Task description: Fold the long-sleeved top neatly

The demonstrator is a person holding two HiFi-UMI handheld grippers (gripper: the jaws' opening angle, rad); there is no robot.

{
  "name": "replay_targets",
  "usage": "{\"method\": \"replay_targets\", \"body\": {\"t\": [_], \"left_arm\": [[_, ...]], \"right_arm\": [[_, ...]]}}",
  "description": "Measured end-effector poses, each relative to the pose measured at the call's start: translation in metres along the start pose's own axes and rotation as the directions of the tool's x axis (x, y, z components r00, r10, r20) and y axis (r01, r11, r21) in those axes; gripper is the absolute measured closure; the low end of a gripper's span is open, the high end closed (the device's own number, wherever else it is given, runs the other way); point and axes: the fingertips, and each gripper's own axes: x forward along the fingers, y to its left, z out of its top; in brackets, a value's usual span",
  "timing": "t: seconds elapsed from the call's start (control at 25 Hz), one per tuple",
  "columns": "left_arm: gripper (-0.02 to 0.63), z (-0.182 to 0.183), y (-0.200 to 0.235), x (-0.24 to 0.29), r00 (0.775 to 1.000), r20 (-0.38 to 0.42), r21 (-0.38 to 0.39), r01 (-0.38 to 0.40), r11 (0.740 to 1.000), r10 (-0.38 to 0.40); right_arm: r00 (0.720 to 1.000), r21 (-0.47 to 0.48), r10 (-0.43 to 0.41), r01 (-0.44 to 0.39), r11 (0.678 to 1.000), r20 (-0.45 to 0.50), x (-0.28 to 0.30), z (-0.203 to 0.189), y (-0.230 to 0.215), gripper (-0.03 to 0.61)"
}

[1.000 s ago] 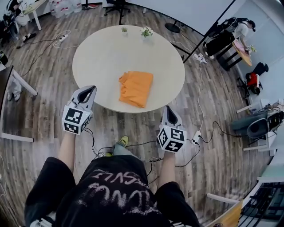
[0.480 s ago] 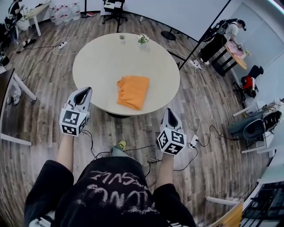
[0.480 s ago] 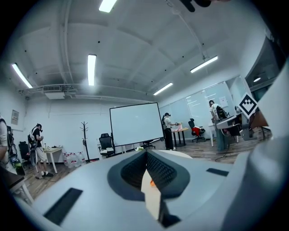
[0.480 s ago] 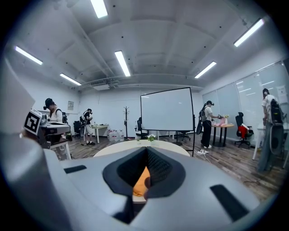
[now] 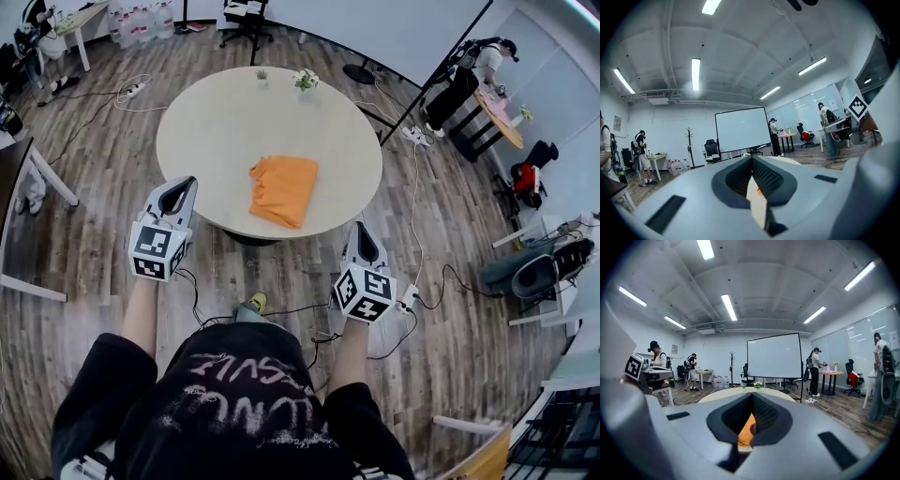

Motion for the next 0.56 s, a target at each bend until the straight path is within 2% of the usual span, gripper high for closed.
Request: {"method": "replay_targets", "body": {"t": [0.28,0.56], "left_arm": [[0.603,-0.006,-0.007,0.001,1.0,-0.01,0.009,0.014,1.0,-0.014],[0.603,0.004,-0.012,0.012,1.0,0.004,0.009,0.005,1.0,-0.005]], "right_arm": [[1.0,-0.005,-0.003,0.003,1.0,0.0,-0.002,-0.004,0.0,0.575],[1.0,-0.005,-0.003,0.003,1.0,0.002,0.004,0.002,-0.014,0.575]]}}
